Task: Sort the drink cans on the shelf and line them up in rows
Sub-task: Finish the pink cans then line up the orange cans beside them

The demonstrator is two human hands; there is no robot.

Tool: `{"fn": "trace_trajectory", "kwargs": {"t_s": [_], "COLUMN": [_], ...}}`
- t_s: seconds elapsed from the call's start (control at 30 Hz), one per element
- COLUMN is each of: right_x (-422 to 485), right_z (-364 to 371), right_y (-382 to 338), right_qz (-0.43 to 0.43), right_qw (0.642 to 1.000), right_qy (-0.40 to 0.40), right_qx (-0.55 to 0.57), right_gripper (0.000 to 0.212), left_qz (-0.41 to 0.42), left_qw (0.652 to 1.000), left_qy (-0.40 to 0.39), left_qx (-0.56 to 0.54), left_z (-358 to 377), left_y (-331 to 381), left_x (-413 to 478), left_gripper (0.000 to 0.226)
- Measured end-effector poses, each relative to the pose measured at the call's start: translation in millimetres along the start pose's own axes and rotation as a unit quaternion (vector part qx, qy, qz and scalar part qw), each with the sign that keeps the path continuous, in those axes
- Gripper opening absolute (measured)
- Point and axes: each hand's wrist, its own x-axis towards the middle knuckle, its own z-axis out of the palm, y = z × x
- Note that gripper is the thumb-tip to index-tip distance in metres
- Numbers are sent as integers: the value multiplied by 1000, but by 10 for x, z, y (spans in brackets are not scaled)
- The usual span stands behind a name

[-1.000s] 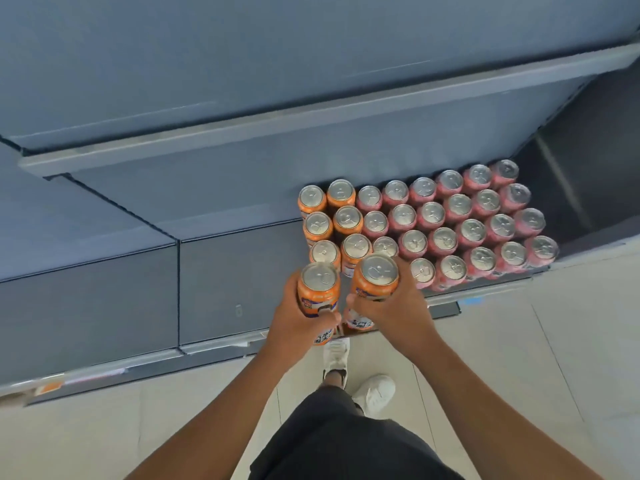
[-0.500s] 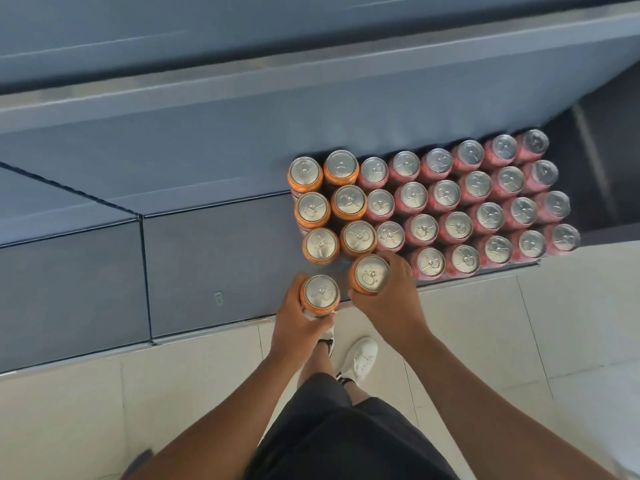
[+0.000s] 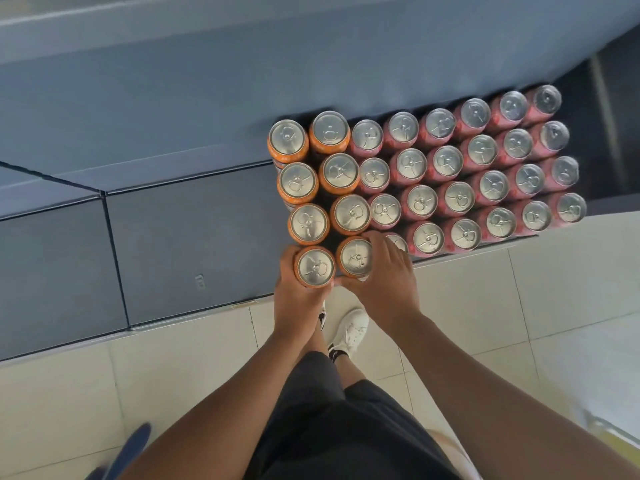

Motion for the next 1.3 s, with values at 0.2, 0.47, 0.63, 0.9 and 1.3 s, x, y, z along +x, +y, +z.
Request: {"fn": "trace_trajectory", "kwargs": {"t_s": [0.2,0.47,0.63,0.9,1.3], "right_x": [-1,39,142,360,982], "right_z": [-44,-275,-560,-1059,-1991], "right_y": [16,-39,139,863,2120], "right_qz": [3,22,-9,-44,143], "right_qw": [1000,994,989,995,989], "right_qy": [-3,-103,-147,-88,44], "right_qx": [-2,9,18,26,-22], "right_gripper": [75,75,75,46,66], "left_qz": [-20,-17,-13,21,253], "left_qw": [999,1000,998,964,797], "left_qy": [17,-2,27,137,-7], "left_qx": [-29,16,52,228,548], "left_z": [71,-17,-46,341,1661], "left_y": [44,295,562,838,1038], "left_x": [-28,-138,-353,-598,-379], "left_gripper": [75,73,71,69,61]}}
